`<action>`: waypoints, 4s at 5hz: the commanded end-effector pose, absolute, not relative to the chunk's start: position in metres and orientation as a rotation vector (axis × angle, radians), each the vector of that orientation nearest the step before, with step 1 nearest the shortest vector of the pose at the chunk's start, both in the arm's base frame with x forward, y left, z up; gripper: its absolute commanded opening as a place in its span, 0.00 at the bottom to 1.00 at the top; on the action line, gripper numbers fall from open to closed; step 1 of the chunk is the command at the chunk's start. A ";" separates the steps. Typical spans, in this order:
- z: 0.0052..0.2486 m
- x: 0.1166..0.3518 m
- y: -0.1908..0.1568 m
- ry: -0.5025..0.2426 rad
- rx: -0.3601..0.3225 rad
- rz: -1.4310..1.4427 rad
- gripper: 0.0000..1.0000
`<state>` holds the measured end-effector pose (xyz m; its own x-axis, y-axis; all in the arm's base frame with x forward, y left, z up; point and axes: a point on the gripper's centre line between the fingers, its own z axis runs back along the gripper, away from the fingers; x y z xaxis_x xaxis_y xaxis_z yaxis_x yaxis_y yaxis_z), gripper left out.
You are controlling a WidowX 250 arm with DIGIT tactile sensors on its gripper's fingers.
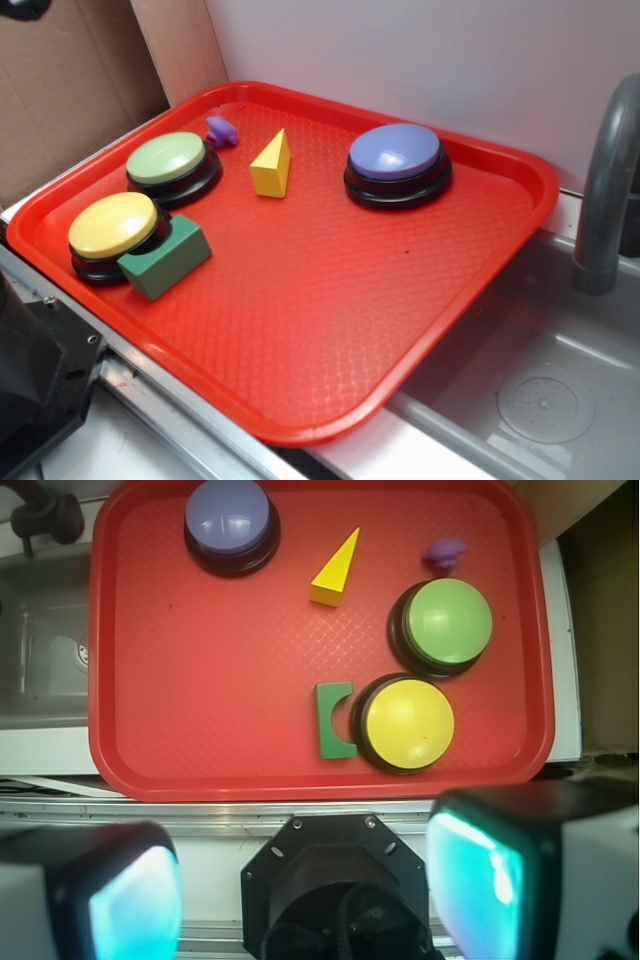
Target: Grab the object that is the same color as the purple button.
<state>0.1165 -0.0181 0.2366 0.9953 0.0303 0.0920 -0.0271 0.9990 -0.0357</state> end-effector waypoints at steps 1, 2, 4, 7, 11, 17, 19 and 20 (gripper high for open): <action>0.237 0.116 -0.018 -0.093 -0.034 0.029 1.00; 0.231 0.128 -0.007 -0.104 -0.004 0.068 1.00; 0.202 0.170 0.036 -0.087 0.008 0.246 1.00; 0.140 0.248 0.084 -0.119 0.045 0.448 1.00; 0.068 0.283 0.133 -0.139 0.101 0.560 1.00; 0.043 0.299 0.146 -0.130 0.123 0.564 0.00; 0.096 0.295 0.119 -0.088 0.182 0.492 0.00; 0.123 0.287 0.100 -0.114 0.088 0.412 0.00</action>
<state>0.2847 0.0915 0.0979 0.9148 0.4012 0.0465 -0.4037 0.9119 0.0740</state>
